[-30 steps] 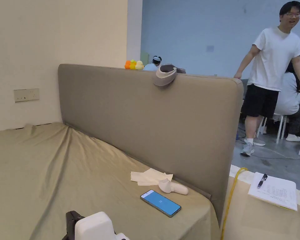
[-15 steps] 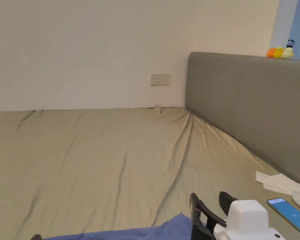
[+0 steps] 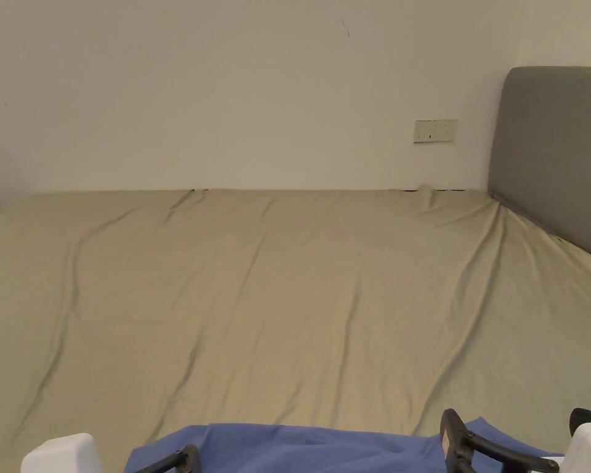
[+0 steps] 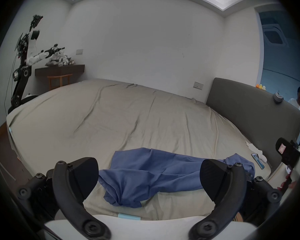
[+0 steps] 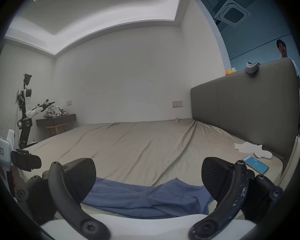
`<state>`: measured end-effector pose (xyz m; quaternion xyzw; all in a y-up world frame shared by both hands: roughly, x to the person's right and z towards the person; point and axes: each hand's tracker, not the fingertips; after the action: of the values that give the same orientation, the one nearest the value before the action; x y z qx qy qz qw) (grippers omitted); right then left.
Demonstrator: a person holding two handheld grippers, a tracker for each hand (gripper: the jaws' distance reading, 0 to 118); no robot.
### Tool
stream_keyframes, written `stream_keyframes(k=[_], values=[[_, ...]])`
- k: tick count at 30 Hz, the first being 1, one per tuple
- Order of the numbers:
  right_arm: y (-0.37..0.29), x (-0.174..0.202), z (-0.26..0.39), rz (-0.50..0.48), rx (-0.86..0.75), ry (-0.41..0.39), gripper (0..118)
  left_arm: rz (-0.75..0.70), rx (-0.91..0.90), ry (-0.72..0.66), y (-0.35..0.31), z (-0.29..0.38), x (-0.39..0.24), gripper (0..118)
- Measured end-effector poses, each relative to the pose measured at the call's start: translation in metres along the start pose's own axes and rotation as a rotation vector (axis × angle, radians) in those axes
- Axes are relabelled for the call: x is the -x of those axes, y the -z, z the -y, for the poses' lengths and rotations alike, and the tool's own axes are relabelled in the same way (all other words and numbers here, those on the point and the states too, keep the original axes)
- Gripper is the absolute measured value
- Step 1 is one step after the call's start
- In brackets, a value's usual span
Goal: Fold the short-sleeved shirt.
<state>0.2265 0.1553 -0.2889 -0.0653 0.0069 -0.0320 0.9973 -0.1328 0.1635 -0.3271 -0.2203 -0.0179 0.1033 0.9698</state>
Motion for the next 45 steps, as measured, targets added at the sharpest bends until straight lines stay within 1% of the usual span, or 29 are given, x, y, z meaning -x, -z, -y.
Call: stream_keyframes(k=[4,6,8,9,15,18,19,20,21,22,24,25,26,28,30,33,35,39,40,43,44,45], values=[[0.007,0.003,0.004,-0.009,0.013,-0.015,118,-0.031,0.003,0.011,0.002,0.003,0.003,116],[0.009,0.003,0.006,-0.026,0.01,0.009,118,-0.04,0.011,0.023,0.004,0.003,0.003,116],[0.013,0.002,0.008,-0.064,0.03,0.054,118,-0.047,0.016,0.026,0.005,0.002,0.004,116],[0.014,0.002,0.009,-0.059,0.033,0.055,118,-0.047,0.024,0.026,0.006,0.002,0.005,117],[0.015,0.009,0.009,-0.065,0.051,0.008,118,-0.046,0.067,-0.001,0.014,0.005,0.014,116],[0.015,0.009,0.009,-0.078,0.051,0.002,118,-0.018,0.123,-0.075,0.024,0.007,0.024,115],[0.014,0.01,0.009,-0.082,0.049,0.003,114,-0.007,0.134,-0.102,0.027,0.007,0.028,115],[0.013,0.01,0.009,-0.086,0.049,0.003,103,-0.003,0.141,-0.127,0.03,0.008,0.032,115],[0.013,0.01,0.009,-0.093,0.05,0.001,87,-0.001,0.152,-0.142,0.033,0.008,0.034,115],[0.014,0.01,0.01,-0.093,0.054,-0.005,66,0.008,0.163,-0.149,0.037,0.009,0.037,115],[0.016,0.011,0.011,-0.08,0.07,-0.021,35,0.012,0.176,-0.158,0.042,0.008,0.041,115],[0.018,0.011,0.012,-0.075,0.08,-0.027,14,0.016,0.184,-0.159,0.046,0.008,0.043,115],[0.019,0.011,0.013,-0.081,0.082,-0.027,4,0.026,0.192,-0.163,0.05,0.009,0.045,115],[0.019,0.011,0.016,-0.075,0.08,-0.021,3,0.074,0.233,-0.177,0.058,0.009,0.05,115],[0.023,0.008,0.016,-0.114,0.103,0.006,3,0.137,0.26,-0.214,0.067,0.01,0.055,115],[0.024,0.009,0.018,-0.094,0.103,-0.01,3,0.27,0.33,-0.349,0.09,0.012,0.074,115],[0.026,0.006,0.017,-0.101,0.111,-0.015,3,0.285,0.353,-0.471,0.108,0.016,0.087,115],[0.028,0.001,0.016,-0.096,0.113,-0.017,3,0.328,0.349,-0.629,0.138,0.029,0.105,116],[0.028,-0.001,0.016,-0.097,0.115,-0.015,3,0.327,0.357,-0.647,0.143,0.032,0.108,116],[0.031,-0.008,0.017,-0.086,0.117,0.01,3,0.329,0.345,-0.63,0.148,0.032,0.108,115],[0.032,-0.011,0.018,-0.087,0.121,0.022,3,0.323,0.346,-0.629,0.147,0.029,0.106,110],[0.032,-0.013,0.018,-0.088,0.123,0.034,3,0.282,0.36,-0.604,0.145,0.025,0.105,93]])
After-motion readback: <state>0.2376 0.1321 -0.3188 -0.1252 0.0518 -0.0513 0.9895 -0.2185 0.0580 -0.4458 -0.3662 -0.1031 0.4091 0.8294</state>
